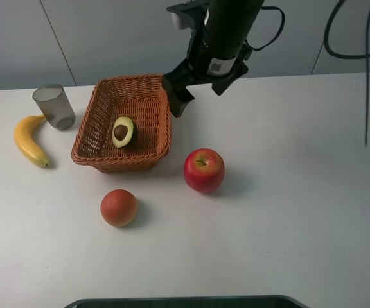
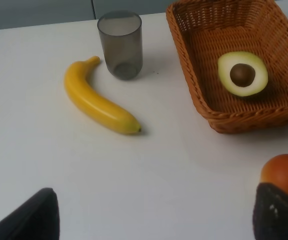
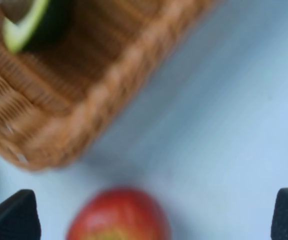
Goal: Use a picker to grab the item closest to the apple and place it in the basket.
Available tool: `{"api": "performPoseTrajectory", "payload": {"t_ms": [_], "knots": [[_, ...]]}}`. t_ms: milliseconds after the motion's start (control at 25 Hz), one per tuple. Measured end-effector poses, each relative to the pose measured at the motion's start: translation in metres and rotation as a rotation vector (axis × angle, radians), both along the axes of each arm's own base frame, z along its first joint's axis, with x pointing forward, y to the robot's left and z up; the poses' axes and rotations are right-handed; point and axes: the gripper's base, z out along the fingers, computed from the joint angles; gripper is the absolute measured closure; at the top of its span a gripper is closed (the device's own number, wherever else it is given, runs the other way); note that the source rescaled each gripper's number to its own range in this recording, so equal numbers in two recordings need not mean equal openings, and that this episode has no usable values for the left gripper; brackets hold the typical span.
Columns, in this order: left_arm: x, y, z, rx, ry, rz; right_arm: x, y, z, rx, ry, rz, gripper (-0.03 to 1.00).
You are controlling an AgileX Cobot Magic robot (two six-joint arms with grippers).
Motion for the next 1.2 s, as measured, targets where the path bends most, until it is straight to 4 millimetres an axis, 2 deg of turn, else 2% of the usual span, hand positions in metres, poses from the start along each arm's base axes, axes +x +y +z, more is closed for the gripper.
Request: {"api": "performPoseTrajectory", "payload": {"t_ms": [320, 480, 640, 920, 1200], "knots": [[0.0, 0.0, 0.0, 0.0, 0.0, 0.0, -0.033, -0.099, -0.007, -0.026, 0.098, -0.305, -0.03], [0.0, 0.0, 0.0, 0.0, 0.0, 0.0, -0.061, -0.144, -0.004, -0.02, 0.117, -0.449, -0.03], [0.0, 0.0, 0.0, 0.0, 0.0, 0.0, -0.093, -0.181, 0.004, 0.004, 0.095, -0.57, -0.03], [0.0, 0.0, 0.0, 0.0, 0.0, 0.0, -0.145, -0.224, 0.013, 0.048, 0.031, -0.754, -0.03], [0.0, 0.0, 0.0, 0.0, 0.0, 0.0, -0.19, -0.236, 0.04, 0.089, -0.146, -0.793, -0.03]]}}
